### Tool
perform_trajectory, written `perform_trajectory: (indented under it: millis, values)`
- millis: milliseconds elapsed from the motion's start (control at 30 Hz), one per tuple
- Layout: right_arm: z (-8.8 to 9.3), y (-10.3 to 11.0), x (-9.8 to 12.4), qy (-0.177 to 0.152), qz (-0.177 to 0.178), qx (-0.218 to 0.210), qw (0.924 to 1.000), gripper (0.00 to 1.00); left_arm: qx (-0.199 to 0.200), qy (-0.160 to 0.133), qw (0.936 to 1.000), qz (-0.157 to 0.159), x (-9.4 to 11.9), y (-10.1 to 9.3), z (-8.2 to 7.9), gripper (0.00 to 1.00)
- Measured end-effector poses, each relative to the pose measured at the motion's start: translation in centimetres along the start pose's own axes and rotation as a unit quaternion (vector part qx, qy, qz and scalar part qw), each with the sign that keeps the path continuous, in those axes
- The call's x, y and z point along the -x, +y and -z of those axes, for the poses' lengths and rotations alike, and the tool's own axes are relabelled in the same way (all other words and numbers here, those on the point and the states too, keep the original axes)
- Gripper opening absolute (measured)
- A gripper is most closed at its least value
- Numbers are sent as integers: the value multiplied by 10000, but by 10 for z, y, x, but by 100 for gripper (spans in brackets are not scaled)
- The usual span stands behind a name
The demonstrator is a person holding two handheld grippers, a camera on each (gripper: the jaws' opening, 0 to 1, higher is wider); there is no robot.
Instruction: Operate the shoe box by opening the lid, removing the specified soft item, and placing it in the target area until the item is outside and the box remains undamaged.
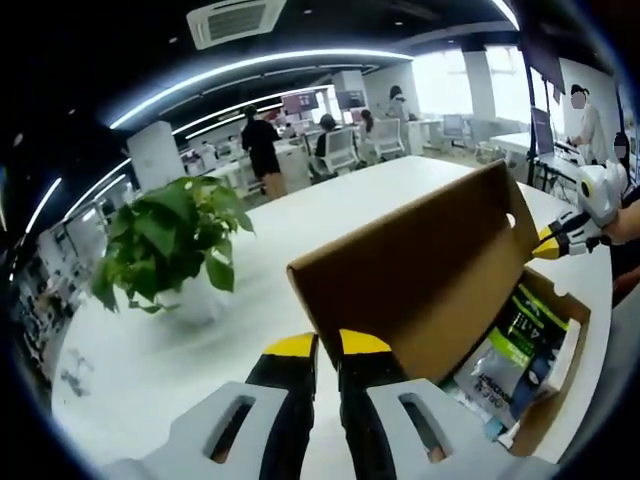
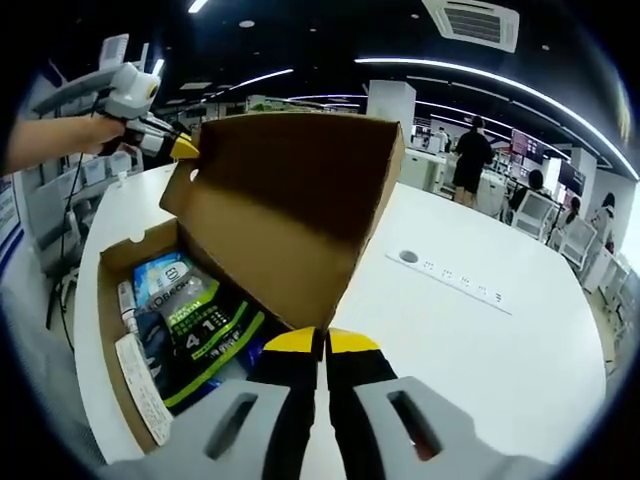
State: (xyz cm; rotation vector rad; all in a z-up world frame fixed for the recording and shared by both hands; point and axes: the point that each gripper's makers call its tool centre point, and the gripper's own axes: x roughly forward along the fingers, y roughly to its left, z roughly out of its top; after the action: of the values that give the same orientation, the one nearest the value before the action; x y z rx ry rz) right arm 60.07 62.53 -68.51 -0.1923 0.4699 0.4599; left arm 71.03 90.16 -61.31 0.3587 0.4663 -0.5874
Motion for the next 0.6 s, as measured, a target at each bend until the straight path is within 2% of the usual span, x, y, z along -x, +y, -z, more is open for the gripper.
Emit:
perform_trajectory:
  millis: [333,600]
  values:
    - [-1,-1,-4,61,36,-22,10000,0,-53,135,9999,53,-11,-1,9,5]
    - [-2,-3,-6,97,61,-126,9999,0,85,330,9993,135,-9,-10,32,6]
